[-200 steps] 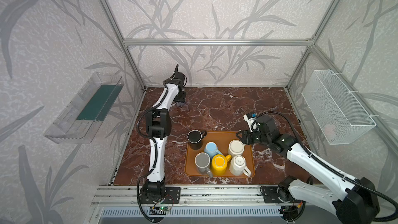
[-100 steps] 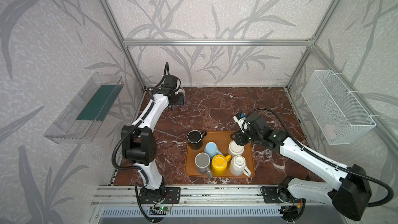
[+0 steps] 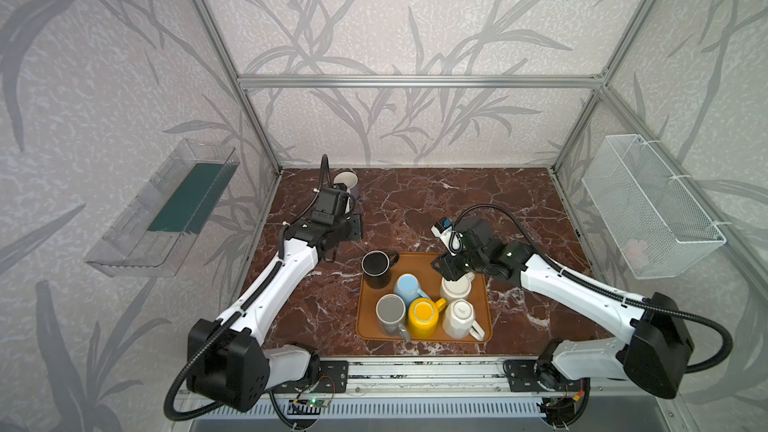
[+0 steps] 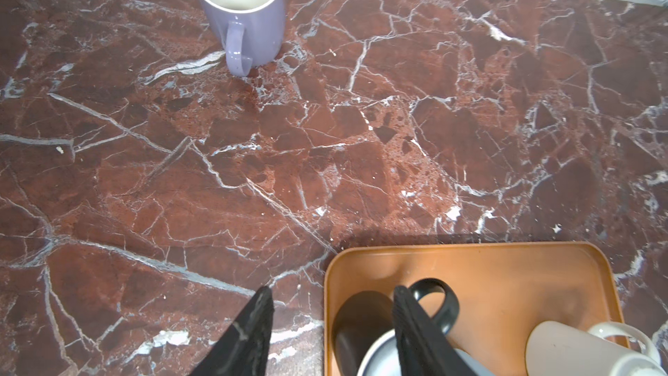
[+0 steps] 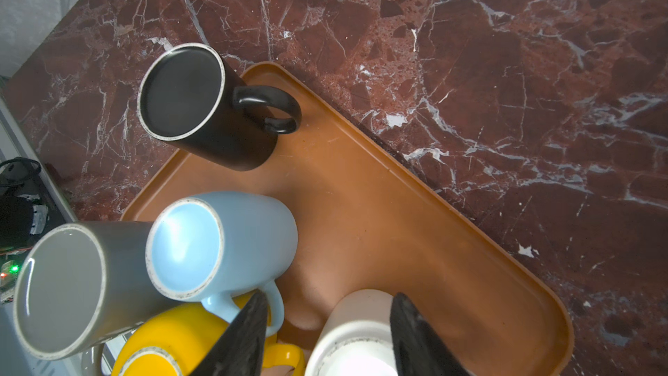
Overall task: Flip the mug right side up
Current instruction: 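Move the right gripper over the black mug while the left arm draws back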
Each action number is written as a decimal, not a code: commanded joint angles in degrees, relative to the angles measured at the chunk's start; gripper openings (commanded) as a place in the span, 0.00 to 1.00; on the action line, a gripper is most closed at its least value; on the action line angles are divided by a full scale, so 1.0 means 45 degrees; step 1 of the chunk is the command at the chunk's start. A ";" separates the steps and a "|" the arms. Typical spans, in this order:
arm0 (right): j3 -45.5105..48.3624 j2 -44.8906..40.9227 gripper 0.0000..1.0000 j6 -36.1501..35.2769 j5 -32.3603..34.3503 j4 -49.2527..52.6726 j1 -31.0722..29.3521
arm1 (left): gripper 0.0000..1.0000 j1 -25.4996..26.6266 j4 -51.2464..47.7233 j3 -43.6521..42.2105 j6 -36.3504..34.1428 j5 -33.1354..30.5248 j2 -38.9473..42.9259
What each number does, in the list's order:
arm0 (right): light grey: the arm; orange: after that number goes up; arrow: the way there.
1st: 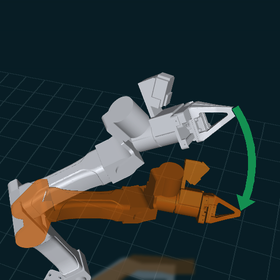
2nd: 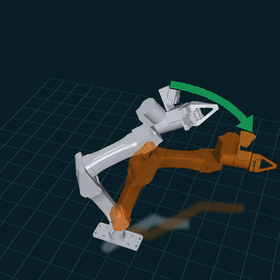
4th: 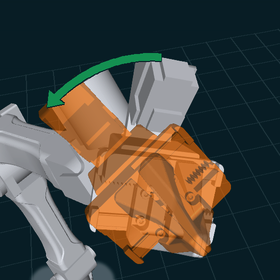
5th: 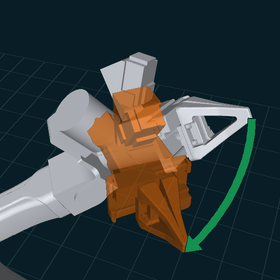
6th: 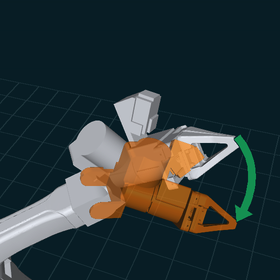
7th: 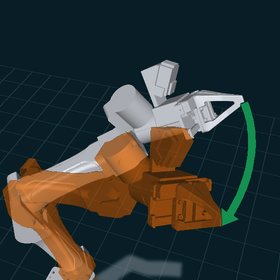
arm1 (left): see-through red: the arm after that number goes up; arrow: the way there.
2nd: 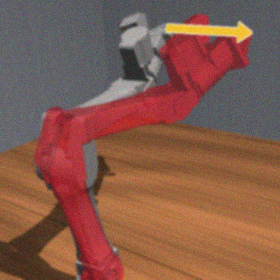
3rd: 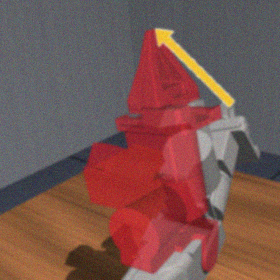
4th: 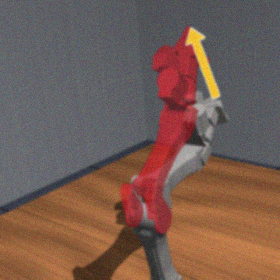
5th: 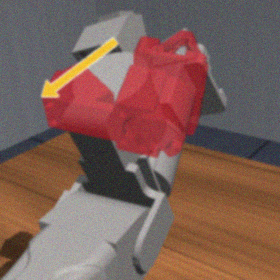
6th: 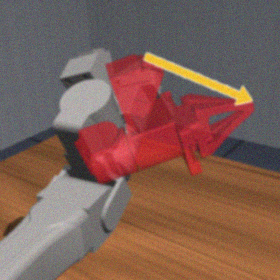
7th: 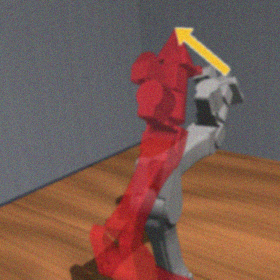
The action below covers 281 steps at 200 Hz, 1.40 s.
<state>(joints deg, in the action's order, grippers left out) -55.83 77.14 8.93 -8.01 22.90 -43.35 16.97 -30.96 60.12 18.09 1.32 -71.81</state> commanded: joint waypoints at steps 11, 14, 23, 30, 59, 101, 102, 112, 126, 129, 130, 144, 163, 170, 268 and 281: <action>-0.0744 0.0475 0.56 -0.0673 -0.0251 0.0198 -0.0209 | 0.56 0.0359 0.0200 -0.0821 0.0598 -0.0538 0.1052; -0.0782 0.0523 0.56 -0.0692 -0.0251 0.0217 -0.0224 | 0.56 0.0378 0.0205 -0.0869 0.0608 -0.0549 0.1114; -0.0907 0.0655 0.56 -0.0776 -0.0300 0.0225 -0.0244 | 0.56 0.0369 0.0165 -0.0904 0.0627 -0.0511 0.1206; -0.0953 0.0753 0.56 -0.0869 -0.0393 0.0186 -0.0249 | 0.56 0.0396 0.0092 -0.0917 0.0615 -0.0444 0.1251; -0.1586 0.1296 0.56 -0.1681 -0.0821 0.0207 -0.0397 | 0.56 0.0428 -0.0070 -0.1055 0.0499 -0.0340 0.1445; -0.2563 0.2184 0.58 -0.4109 -0.1488 0.0273 -0.0561 | 0.56 0.0428 -0.0173 -0.1099 0.0395 -0.0441 0.1591; -0.2588 0.2208 0.58 -0.4160 -0.1504 0.0288 -0.0561 | 0.56 0.0428 -0.0162 -0.1106 0.0395 -0.0446 0.1587; -0.2962 0.2573 0.57 -0.4760 -0.1762 0.0629 -0.0554 | 0.56 0.0428 -0.0049 -0.1169 0.0399 -0.0313 0.1658; -0.3670 0.3150 0.57 -0.5343 -0.1934 0.1320 -0.0561 | 0.56 0.0428 0.0080 -0.1230 0.0412 -0.0088 0.1753; -0.3821 0.3277 0.57 -0.5466 -0.2007 0.1489 -0.0561 | 0.56 0.0428 0.0100 -0.1240 0.0431 -0.0056 0.1773; -0.3871 0.3321 0.57 -0.5512 -0.2027 0.1541 -0.0561 | 0.56 0.0428 0.0101 -0.1235 0.0433 -0.0058 0.1785; -0.4530 0.3858 0.57 -0.6050 -0.2309 0.2263 -0.0561 | 0.56 0.0428 0.0140 -0.1306 0.0444 0.0036 0.1906; -0.5163 0.4452 0.57 -0.6659 -0.2555 0.3010 -0.0581 | 0.56 0.0428 0.0122 -0.1359 0.0453 0.0006 0.2107; -0.5356 0.4517 0.57 -0.6869 -0.2575 0.3190 -0.0602 | 0.56 0.0428 0.0094 -0.1365 0.0419 0.0001 0.2158; -0.7825 0.7553 0.57 -0.8990 -0.2567 0.4216 -0.0716 | 0.56 0.0428 -0.0603 -0.1194 0.0244 -0.0185 0.2801; -0.8110 0.7889 0.57 -0.9107 -0.2538 0.4315 -0.0716 | 0.56 0.0437 -0.0748 -0.1154 0.0187 -0.0281 0.2900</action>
<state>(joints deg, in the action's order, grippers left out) -89.27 110.06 -29.52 -19.49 38.65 -46.19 18.70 -32.08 54.22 19.53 1.39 -60.42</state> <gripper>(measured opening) 0.575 0.557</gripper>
